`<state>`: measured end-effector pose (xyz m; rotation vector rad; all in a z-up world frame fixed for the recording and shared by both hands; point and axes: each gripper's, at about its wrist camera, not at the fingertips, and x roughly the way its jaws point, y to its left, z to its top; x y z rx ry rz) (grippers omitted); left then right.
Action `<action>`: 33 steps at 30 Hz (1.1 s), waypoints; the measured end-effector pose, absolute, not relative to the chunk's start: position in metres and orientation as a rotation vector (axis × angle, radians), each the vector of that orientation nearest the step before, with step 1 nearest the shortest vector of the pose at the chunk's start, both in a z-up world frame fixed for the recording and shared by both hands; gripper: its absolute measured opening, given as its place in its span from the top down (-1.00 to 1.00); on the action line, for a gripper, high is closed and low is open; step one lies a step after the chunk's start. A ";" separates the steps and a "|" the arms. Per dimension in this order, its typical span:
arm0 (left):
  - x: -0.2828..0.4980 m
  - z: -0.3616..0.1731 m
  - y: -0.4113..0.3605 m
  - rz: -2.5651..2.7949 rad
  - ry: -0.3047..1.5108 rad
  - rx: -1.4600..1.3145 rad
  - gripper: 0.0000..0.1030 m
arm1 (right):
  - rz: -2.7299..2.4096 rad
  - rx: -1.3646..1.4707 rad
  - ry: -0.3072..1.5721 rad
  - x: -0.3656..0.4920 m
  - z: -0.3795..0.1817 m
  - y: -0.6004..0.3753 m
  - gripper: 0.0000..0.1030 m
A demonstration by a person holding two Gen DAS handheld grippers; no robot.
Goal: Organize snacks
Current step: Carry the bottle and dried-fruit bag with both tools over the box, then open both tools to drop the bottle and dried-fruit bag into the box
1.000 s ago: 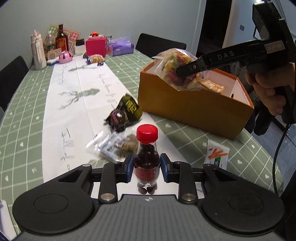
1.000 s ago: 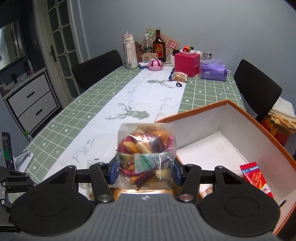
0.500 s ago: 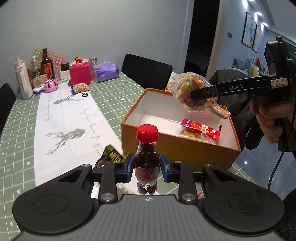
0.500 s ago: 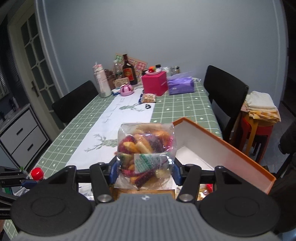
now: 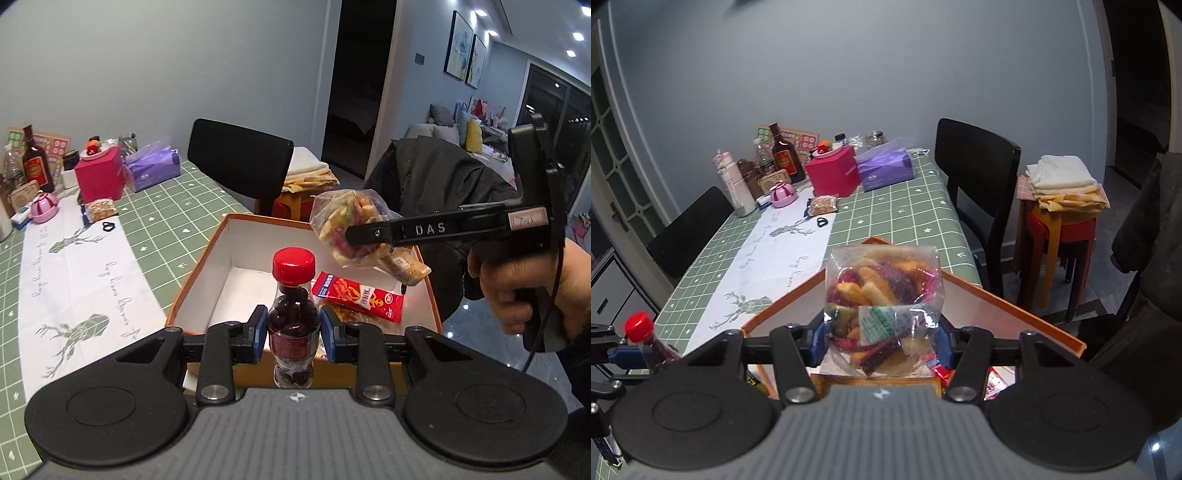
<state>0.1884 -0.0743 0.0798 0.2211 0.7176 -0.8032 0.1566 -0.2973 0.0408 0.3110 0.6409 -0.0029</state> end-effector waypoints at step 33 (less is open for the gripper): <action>0.293 -0.009 -0.162 -0.674 1.136 0.334 0.34 | -0.048 0.430 0.863 0.242 -0.035 -0.304 -0.05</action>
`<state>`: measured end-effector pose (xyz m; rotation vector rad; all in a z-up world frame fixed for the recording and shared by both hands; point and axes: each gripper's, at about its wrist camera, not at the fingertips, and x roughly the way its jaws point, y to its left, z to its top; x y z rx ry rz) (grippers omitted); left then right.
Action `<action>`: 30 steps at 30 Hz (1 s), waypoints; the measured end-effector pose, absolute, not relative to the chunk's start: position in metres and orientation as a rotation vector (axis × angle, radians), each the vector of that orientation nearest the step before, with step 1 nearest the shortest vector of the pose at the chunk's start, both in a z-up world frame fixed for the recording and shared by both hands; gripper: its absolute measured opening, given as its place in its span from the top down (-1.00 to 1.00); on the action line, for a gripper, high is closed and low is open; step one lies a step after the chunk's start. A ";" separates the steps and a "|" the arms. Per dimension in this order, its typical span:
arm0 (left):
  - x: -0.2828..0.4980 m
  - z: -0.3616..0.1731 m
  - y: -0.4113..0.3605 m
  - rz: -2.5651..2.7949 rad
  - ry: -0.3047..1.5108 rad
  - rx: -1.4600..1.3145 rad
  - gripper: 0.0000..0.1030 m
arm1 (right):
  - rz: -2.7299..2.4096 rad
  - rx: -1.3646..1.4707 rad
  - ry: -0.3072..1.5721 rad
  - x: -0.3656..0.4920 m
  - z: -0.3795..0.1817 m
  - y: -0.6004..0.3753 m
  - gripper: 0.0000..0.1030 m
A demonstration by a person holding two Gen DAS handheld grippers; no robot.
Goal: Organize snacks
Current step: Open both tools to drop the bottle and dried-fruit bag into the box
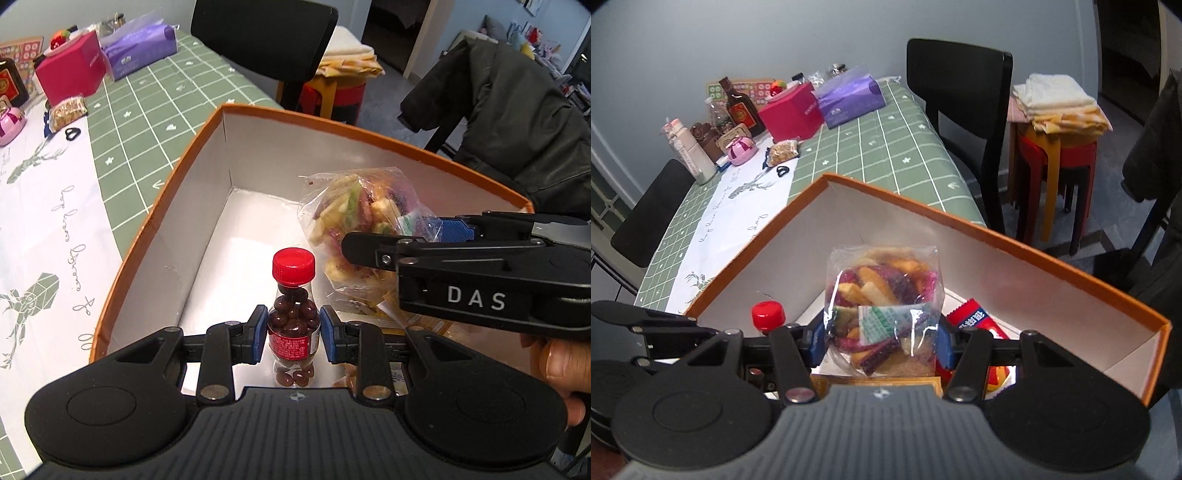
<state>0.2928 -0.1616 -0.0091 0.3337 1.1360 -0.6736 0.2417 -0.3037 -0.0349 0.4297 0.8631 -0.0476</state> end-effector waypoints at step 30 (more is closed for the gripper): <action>0.303 -0.012 -0.154 -0.658 1.146 0.210 -0.19 | -0.094 0.469 0.813 0.256 -0.040 -0.310 -0.19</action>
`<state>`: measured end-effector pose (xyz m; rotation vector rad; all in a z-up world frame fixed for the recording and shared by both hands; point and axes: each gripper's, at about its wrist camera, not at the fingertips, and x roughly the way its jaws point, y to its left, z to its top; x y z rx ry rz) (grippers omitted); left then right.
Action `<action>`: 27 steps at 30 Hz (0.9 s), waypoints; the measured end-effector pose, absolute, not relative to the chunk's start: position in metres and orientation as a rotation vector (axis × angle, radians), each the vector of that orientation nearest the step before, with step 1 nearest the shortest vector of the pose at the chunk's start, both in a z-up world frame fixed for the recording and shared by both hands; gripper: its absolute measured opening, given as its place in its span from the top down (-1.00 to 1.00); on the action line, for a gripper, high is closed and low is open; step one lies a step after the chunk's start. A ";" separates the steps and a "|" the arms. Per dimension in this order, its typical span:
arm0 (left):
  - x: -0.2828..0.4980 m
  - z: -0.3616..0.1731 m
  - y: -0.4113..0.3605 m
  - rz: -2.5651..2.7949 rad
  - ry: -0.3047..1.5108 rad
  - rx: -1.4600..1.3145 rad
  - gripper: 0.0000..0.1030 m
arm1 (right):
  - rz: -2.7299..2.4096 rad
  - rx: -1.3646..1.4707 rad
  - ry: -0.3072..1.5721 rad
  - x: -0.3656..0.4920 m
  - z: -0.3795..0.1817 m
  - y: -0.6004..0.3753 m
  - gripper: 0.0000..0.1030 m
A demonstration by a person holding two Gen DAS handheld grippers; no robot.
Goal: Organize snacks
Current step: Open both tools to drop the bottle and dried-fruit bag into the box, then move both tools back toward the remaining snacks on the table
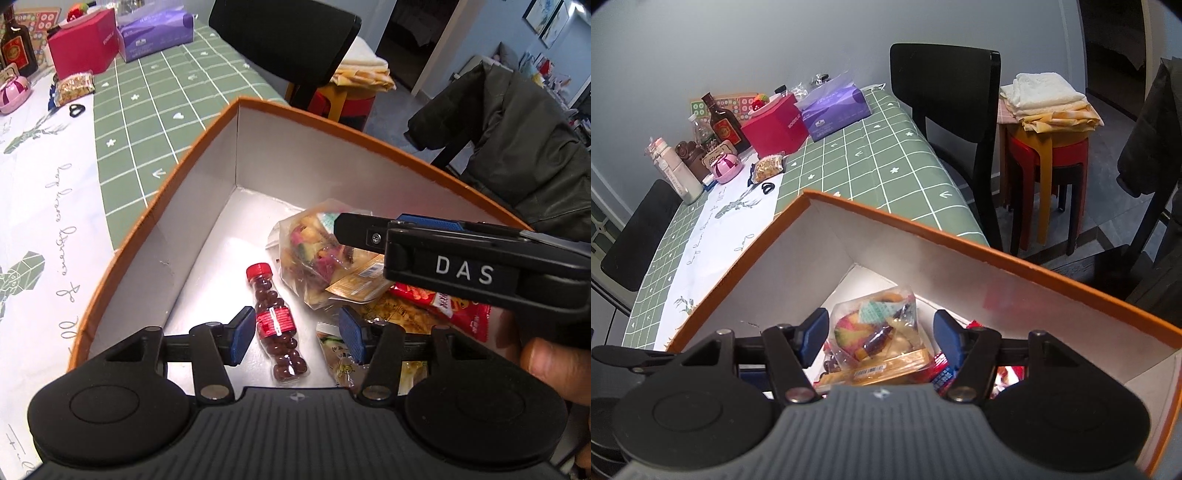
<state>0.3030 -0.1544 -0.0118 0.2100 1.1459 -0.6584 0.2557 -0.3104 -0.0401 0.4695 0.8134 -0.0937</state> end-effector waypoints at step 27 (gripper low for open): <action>0.268 0.045 -0.054 -0.550 0.998 0.104 -0.39 | -0.056 0.383 0.739 0.221 -0.003 -0.294 -0.20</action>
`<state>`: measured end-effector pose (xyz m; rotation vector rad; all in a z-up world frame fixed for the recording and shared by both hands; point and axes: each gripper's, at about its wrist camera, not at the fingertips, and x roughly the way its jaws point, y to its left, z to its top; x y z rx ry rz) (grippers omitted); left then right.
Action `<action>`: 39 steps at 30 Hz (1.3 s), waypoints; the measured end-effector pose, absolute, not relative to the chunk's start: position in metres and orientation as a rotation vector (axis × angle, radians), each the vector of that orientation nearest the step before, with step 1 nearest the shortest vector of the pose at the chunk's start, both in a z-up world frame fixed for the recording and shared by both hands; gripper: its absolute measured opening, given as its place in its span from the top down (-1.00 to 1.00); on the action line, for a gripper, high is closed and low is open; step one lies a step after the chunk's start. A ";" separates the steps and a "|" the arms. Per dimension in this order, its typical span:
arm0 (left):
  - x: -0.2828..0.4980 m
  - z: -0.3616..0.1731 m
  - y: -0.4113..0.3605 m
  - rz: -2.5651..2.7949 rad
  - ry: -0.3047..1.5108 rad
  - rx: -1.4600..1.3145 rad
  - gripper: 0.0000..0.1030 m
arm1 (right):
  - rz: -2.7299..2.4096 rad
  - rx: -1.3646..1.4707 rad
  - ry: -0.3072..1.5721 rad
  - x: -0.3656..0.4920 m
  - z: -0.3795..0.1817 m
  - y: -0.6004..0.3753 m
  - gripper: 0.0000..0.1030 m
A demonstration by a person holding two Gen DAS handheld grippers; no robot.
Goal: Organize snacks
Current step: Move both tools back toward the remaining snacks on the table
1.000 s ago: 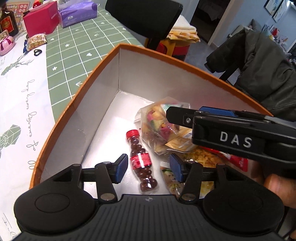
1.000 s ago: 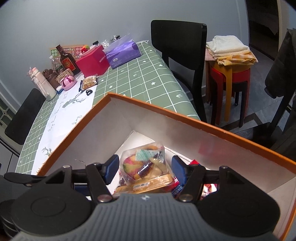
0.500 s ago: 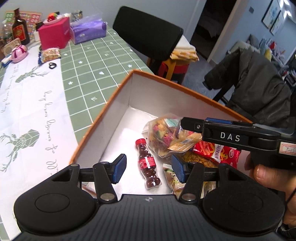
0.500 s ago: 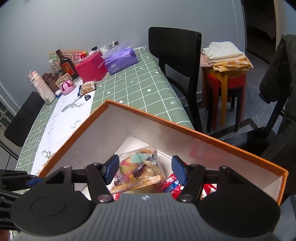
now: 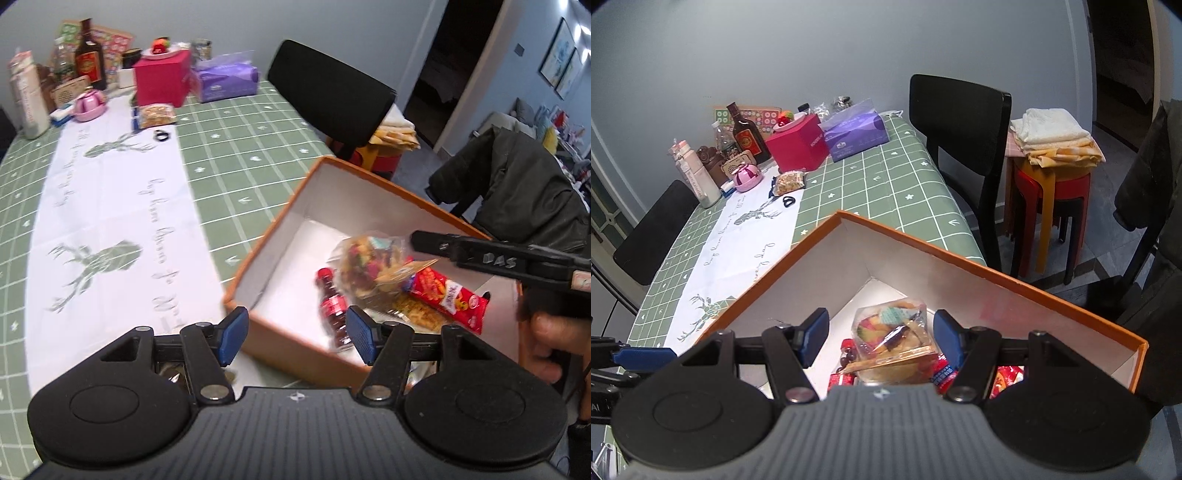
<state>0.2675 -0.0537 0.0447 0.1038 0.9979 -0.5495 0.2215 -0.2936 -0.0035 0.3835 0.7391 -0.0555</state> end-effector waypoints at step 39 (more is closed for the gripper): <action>0.158 -0.038 0.029 -0.267 0.935 -0.021 -0.56 | 0.236 0.077 0.654 0.122 0.035 -0.206 -0.26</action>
